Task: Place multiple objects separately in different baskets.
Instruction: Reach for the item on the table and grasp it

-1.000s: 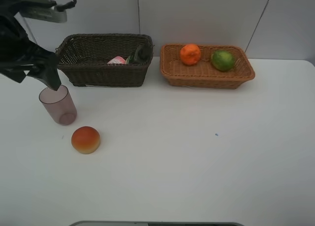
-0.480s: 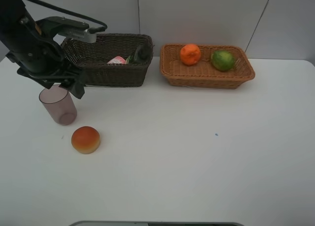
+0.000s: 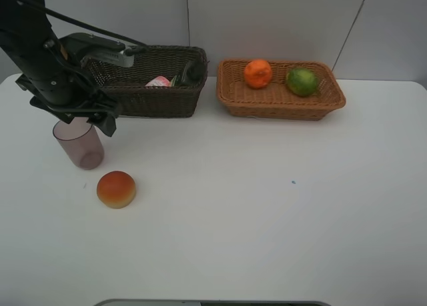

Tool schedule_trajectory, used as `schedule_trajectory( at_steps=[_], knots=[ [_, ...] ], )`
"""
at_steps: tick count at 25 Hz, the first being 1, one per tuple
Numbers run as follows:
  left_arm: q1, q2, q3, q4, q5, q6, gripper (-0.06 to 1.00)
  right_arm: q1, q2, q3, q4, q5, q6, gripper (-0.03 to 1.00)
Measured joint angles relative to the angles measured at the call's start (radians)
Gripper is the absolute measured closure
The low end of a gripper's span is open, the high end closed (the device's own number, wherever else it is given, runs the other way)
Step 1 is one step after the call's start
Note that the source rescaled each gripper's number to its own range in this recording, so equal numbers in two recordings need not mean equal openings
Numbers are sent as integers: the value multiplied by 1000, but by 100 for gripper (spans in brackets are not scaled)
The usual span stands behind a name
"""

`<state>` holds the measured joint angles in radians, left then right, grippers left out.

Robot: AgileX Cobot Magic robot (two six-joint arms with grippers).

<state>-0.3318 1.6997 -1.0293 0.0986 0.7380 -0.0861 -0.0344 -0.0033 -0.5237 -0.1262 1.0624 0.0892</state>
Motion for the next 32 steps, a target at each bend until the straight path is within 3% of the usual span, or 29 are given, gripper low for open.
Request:
schedule_trajectory(
  at_steps=[14,27,30,32],
  knots=[
    [0,59,53,4,-134,-6,-3,0,0,0,0,0,0,18],
    [0,140,58,7,-167,-8,-3,0,0,0,0,0,0,18],
    [0,142,58,7,-173,-8,9,0,0,0,0,0,0,18],
    [0,142,58,7,-173,-8,28,0,0,0,0,0,0,18]
  ],
)
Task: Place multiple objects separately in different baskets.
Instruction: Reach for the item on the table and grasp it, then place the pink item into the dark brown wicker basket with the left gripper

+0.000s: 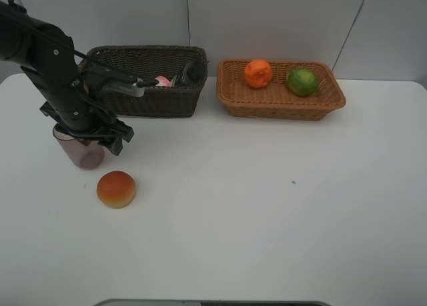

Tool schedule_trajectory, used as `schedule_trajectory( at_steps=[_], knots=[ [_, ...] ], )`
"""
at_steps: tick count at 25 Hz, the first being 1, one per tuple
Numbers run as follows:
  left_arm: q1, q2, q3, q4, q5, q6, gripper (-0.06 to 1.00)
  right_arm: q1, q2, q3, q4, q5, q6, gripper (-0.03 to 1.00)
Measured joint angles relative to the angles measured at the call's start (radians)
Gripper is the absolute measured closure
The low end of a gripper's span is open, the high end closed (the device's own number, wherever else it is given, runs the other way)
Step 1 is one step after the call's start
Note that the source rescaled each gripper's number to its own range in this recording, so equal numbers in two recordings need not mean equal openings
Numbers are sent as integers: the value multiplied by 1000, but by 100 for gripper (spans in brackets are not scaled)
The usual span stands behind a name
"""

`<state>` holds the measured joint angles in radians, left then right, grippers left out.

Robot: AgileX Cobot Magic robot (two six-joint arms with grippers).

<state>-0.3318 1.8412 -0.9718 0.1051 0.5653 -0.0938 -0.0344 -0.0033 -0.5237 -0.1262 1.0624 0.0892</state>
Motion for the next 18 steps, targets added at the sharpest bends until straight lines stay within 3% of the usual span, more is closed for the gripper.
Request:
schedule_trajectory(
  at_steps=[5,6,18],
  knots=[
    [0,0,0,1,12,0,87,0,0,0,0,0,0,18],
    [0,0,0,4,17,0,94,0,0,0,0,0,0,18],
    [0,0,0,4,19,-1,94,0,0,0,0,0,0,18]
  ],
)
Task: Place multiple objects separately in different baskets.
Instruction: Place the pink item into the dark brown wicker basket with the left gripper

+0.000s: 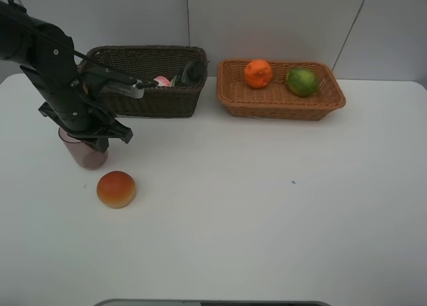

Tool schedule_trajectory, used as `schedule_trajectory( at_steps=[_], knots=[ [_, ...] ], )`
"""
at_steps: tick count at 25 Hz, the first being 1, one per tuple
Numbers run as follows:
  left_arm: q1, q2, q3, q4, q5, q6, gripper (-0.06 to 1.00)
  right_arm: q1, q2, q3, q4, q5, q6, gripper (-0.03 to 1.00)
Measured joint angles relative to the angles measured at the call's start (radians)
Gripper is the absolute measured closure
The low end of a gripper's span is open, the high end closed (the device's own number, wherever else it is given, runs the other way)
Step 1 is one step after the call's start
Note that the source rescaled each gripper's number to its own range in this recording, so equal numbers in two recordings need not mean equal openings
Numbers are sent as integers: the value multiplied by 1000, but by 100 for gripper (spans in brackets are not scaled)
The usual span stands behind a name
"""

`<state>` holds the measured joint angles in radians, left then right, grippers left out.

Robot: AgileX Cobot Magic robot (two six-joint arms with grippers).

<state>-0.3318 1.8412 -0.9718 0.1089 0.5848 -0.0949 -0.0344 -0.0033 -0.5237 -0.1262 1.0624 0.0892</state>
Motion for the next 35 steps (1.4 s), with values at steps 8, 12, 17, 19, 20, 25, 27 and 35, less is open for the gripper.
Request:
schedule_trajectory(
  at_steps=[8,12,17,19,20,25,27,35],
  knots=[
    [0,-1,-44,0,88,0,94,0,0,0,0,0,0,18],
    [0,-31,-97,0,146,0,94,0,0,0,0,0,0,18],
    [0,-92,-183,0,219,0,94,0,0,0,0,0,0,18],
    [0,-112,-224,0,226,0,94,0,0,0,0,0,0,18],
    [0,-120,-250,0,227,0,94,0,0,0,0,0,0,18],
    [0,-125,-365,0,205,-1,94,0,0,0,0,0,0,18],
    [1,-125,-392,7,165,-13,94,0,0,0,0,0,0,18],
    [26,-96,-406,45,-91,-109,94,0,0,0,0,0,0,18]
  ],
)
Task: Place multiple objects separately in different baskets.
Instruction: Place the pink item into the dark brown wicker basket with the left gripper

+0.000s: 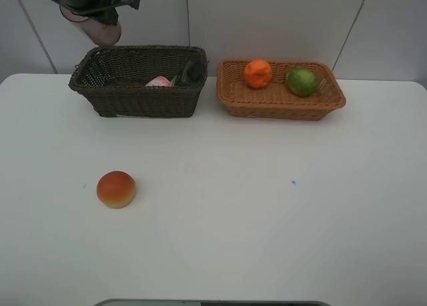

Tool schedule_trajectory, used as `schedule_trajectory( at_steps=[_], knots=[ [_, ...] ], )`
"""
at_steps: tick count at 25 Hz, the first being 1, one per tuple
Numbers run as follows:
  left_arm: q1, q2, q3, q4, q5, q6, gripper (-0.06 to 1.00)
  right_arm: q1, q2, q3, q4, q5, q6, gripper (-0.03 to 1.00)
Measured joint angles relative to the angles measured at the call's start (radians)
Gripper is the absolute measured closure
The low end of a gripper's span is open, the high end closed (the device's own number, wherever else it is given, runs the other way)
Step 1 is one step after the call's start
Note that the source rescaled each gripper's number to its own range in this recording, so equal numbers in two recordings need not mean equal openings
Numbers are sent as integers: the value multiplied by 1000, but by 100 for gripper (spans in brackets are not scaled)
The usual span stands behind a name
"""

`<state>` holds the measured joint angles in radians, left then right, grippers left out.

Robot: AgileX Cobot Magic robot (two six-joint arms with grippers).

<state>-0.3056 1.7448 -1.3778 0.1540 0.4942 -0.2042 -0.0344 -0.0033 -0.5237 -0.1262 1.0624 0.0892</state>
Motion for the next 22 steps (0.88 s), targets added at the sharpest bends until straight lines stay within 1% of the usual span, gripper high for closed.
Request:
schedule_trajectory(
  at_steps=[2,3,6,10,16,22],
  knots=[
    [6,25,0,1,-51,-30,94,0,0,0,0,0,0,18],
    [6,25,0,1,-51,-30,94,0,0,0,0,0,0,18],
    [15,75,0,3,-113,-65,94,0,0,0,0,0,0,18],
    [24,156,0,3,-163,-76,94,0,0,0,0,0,0,18],
    [39,247,0,28,-198,-80,94,0,0,0,0,0,0,18],
    [48,299,0,31,-212,-80,94,0,0,0,0,0,0,18]
  ],
)
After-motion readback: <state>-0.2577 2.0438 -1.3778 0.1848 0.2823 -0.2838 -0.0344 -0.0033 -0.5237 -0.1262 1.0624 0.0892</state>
